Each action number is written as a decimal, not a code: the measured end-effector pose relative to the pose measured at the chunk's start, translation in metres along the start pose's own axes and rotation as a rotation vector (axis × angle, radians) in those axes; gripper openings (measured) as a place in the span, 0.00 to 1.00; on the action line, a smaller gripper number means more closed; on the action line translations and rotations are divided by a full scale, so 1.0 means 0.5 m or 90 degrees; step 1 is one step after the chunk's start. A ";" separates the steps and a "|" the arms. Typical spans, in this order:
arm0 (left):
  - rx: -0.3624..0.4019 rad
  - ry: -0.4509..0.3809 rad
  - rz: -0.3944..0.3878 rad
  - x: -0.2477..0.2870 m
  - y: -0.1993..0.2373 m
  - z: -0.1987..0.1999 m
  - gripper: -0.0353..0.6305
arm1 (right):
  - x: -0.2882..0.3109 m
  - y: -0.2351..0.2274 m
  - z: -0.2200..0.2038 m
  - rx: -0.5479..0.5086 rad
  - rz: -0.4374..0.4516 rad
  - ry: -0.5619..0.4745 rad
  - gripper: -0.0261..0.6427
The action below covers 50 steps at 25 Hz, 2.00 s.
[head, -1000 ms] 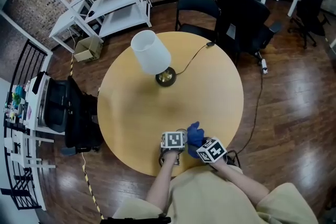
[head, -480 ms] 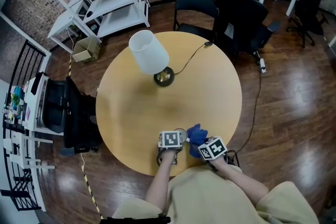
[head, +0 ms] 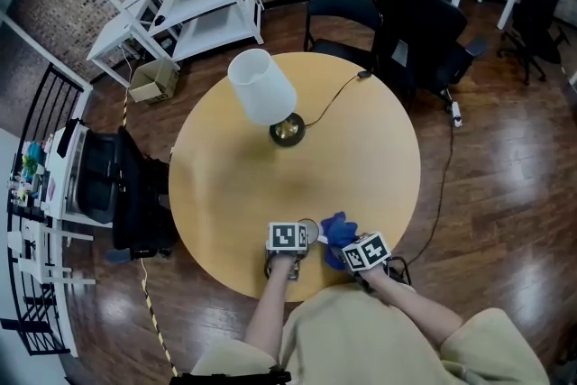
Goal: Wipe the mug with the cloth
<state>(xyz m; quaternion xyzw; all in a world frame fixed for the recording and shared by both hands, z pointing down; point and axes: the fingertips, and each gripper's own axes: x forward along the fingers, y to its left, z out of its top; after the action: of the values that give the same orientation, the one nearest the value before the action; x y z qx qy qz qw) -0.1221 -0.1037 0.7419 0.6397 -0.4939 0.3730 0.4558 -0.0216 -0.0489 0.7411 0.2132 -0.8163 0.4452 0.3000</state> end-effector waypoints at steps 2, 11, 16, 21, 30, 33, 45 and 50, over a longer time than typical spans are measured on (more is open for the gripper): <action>-0.002 -0.003 -0.018 0.001 0.004 0.000 0.10 | 0.009 0.000 0.000 -0.005 0.002 0.002 0.14; 0.013 -0.009 -0.055 0.005 0.025 -0.005 0.10 | 0.041 0.019 0.005 -0.021 0.060 -0.010 0.14; 0.036 -0.001 -0.061 0.014 0.033 -0.006 0.11 | 0.055 0.033 0.005 -0.063 0.099 -0.007 0.15; 0.059 0.001 -0.053 0.020 0.029 0.003 0.11 | 0.072 0.036 0.001 -0.136 0.090 0.037 0.15; 0.082 0.005 -0.028 0.014 0.033 0.003 0.11 | 0.088 0.030 -0.004 -0.170 0.100 0.089 0.16; 0.043 0.005 -0.020 0.009 0.037 -0.013 0.11 | 0.063 0.008 0.011 -0.150 0.097 0.069 0.16; 0.124 -0.073 0.102 -0.019 0.008 0.021 0.16 | -0.205 -0.072 0.179 -0.056 0.061 -0.201 0.16; 0.114 -0.184 0.095 -0.121 -0.003 0.055 0.35 | -0.282 0.003 0.326 -0.150 0.047 -0.324 0.16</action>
<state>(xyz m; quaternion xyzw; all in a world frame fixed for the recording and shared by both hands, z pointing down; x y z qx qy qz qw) -0.1342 -0.1121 0.6771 0.6865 -0.5647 0.3526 0.2923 0.0316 -0.1761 0.5753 0.2524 -0.9186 0.2899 0.0916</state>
